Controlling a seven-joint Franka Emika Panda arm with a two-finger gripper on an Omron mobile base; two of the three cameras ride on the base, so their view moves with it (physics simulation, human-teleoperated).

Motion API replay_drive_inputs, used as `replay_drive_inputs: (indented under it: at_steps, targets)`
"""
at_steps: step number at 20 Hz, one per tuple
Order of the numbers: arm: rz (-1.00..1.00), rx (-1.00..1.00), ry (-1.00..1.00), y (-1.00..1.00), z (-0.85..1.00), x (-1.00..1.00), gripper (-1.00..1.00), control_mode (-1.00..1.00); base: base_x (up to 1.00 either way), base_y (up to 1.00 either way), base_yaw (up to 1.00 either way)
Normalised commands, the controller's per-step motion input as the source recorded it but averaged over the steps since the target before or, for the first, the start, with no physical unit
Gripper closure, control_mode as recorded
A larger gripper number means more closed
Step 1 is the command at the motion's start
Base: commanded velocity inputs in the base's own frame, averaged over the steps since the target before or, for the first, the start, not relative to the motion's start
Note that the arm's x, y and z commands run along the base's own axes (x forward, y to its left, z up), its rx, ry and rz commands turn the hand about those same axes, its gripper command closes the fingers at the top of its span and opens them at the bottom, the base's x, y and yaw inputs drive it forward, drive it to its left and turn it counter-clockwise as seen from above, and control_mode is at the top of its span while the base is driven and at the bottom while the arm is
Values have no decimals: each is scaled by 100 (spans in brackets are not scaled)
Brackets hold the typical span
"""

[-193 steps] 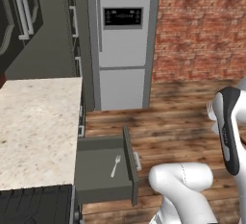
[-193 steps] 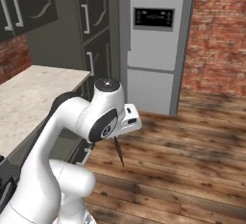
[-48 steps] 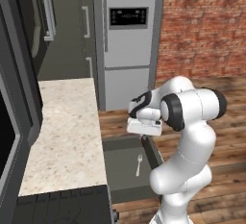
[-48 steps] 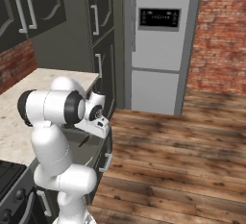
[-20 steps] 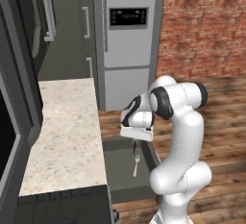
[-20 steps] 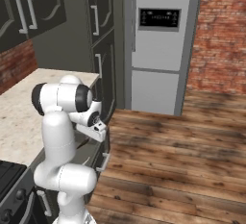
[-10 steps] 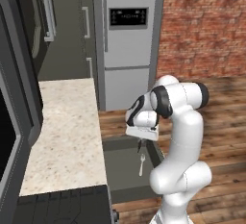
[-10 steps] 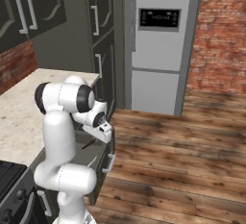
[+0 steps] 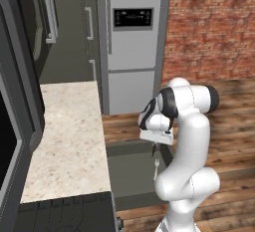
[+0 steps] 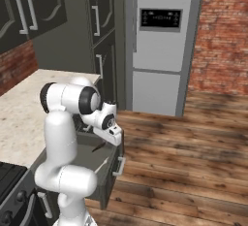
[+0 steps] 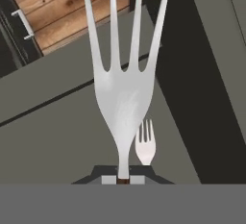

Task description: Organize the utensils by type. Pick up the wooden spoons from the counter and place them in the open cabinet. Then pick up the metallic utensils from the counter and place them in the open drawer.

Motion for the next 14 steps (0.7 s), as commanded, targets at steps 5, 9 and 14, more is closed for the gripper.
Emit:
replay_drive_inputs:
  at_steps: [5,9,14]
  targets:
    - [8,0,0,-63,-62,-11,100,-100,0,0,0]
    - [7,0,0,-45,-60,-7,100,-100,0,0,0]
    - [3,10,0,16,-8,-7,100,-100,0,0,0]
